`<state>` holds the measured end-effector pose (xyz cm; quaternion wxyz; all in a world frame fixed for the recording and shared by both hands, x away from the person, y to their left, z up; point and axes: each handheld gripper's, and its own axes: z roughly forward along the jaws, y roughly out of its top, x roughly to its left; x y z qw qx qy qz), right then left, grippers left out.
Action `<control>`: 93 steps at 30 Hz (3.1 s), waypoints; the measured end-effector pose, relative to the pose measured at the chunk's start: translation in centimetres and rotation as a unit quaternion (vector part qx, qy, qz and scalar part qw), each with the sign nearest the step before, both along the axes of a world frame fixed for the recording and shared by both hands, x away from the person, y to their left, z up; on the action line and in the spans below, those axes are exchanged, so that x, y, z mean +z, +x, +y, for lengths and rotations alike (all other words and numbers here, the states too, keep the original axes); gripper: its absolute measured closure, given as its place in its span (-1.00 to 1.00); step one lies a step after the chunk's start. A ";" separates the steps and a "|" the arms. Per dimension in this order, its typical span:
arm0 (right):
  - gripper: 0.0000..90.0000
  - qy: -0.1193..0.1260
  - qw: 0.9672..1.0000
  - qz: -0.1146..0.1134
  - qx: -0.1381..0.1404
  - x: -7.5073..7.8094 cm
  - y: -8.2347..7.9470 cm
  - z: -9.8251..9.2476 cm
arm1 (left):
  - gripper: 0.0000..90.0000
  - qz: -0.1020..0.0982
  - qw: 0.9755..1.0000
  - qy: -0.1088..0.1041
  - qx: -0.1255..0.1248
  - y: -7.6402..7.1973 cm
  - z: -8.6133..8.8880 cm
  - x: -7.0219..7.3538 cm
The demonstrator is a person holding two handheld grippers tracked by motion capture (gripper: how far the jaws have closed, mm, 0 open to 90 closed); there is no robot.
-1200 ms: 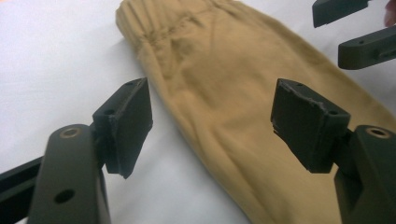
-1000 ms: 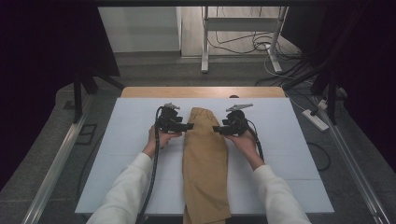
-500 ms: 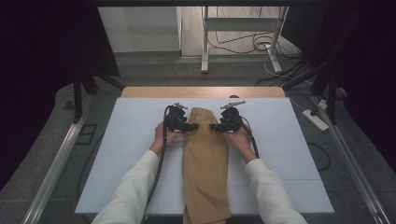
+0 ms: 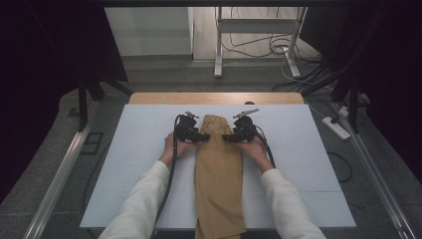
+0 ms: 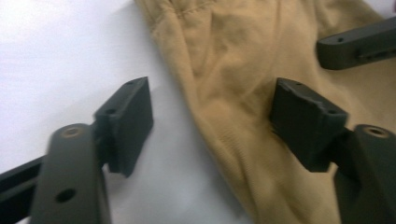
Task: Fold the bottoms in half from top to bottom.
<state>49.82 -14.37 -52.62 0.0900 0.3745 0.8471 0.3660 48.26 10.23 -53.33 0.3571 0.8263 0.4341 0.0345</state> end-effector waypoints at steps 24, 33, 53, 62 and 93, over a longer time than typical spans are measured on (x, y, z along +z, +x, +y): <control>0.77 0.013 0.998 -0.030 0.045 2.0 -1.0 0.0 | 0.80 -0.030 0.999 -0.014 -0.021 -1.4 0.4 1.8; 0.77 0.019 0.997 -0.066 0.046 3.6 -1.5 -0.3 | 0.81 -0.058 0.998 -0.022 -0.021 -1.7 0.5 3.5; 0.79 0.026 0.996 -0.069 0.046 3.9 -1.5 -0.5 | 0.81 -0.065 0.997 -0.022 -0.027 -1.8 0.6 4.1; 0.80 0.030 0.993 -0.108 0.041 6.7 -1.3 -0.2 | 0.82 -0.097 0.995 -0.025 -0.021 -1.4 0.9 7.2; 0.81 0.012 0.988 -0.151 0.037 7.6 -0.6 -0.4 | 0.83 -0.128 0.991 -0.023 -0.022 -0.9 0.4 8.0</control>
